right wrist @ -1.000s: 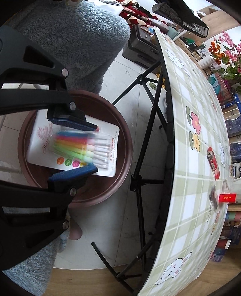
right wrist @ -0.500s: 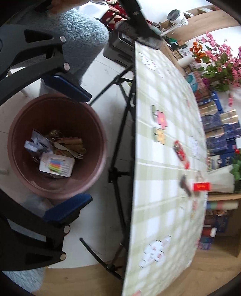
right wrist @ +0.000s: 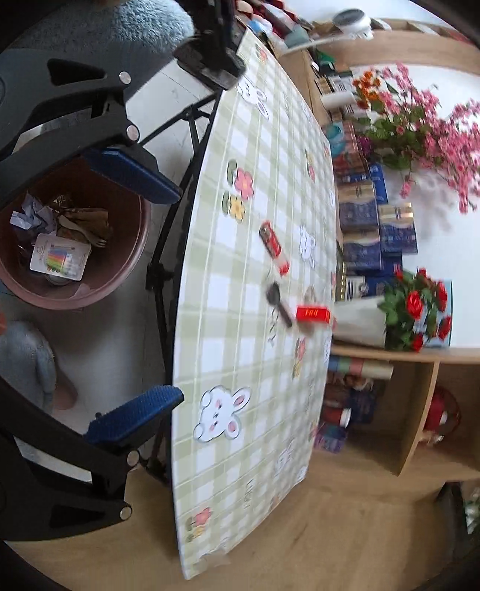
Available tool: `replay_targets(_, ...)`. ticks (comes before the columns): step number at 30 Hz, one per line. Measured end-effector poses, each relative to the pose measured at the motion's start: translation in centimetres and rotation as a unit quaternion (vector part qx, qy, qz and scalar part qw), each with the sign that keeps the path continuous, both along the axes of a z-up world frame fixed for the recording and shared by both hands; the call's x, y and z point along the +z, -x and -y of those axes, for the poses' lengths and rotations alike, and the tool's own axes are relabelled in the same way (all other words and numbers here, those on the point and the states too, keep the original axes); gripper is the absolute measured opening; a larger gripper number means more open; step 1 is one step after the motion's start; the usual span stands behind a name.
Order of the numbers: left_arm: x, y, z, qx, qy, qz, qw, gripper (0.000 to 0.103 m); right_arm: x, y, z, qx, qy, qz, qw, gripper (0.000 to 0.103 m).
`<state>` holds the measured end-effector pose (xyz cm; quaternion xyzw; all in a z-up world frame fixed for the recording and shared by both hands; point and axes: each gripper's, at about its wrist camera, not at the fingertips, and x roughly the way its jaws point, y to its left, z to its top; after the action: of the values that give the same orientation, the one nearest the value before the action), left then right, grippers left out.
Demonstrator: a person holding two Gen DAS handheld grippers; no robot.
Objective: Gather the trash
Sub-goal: 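Open the right tool to drop the pen card while the left tool releases the tissue pack, then raise both tools from the bin toward the red lighter on the table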
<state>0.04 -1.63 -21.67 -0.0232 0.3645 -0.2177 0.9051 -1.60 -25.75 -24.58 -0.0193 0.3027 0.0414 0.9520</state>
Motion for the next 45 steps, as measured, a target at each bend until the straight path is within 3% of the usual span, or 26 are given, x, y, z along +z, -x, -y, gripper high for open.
replay_targets(4,-1.9,-0.5,1.1,-0.036,0.000,-0.028,0.9990,0.029,-0.8,-0.3,0.7,-0.022,-0.004,-0.010,1.000,0.097)
replay_targets(12,-3.3,-1.3,1.6,-0.031,-0.009,-0.058,0.9978,0.032,-1.3,0.0,-0.3,-0.008,0.004,-0.010,1.000,0.097)
replay_targets(15,-3.2,-1.2,1.6,-0.034,-0.007,-0.055,0.9979,0.042,-1.4,-0.1,-0.6,-0.005,0.007,-0.011,1.000,0.097)
replay_targets(18,-3.2,-1.2,1.6,-0.031,-0.007,-0.056,0.9979,0.060,-1.6,-0.2,-0.5,-0.008,0.004,-0.015,1.000,0.097)
replay_targets(20,-3.2,-1.2,1.5,-0.027,-0.006,-0.057,0.9980,0.078,-1.6,-0.3,-0.4,-0.011,0.002,-0.017,1.000,0.097)
replay_targets(23,-3.1,-1.3,1.1,-0.008,-0.006,-0.056,0.9984,0.091,-1.7,-0.2,-0.4,-0.013,-0.001,-0.018,1.000,0.097)
replay_targets(32,-3.2,-2.0,-0.7,0.056,0.008,-0.067,0.9962,0.096,-1.9,-0.2,-0.8,-0.006,0.002,-0.019,1.000,0.097)
replay_targets(45,-2.6,-2.6,-2.0,0.101,0.015,-0.061,0.9929,0.097,-1.6,-0.7,-1.2,0.015,0.002,-0.029,0.999,0.097)
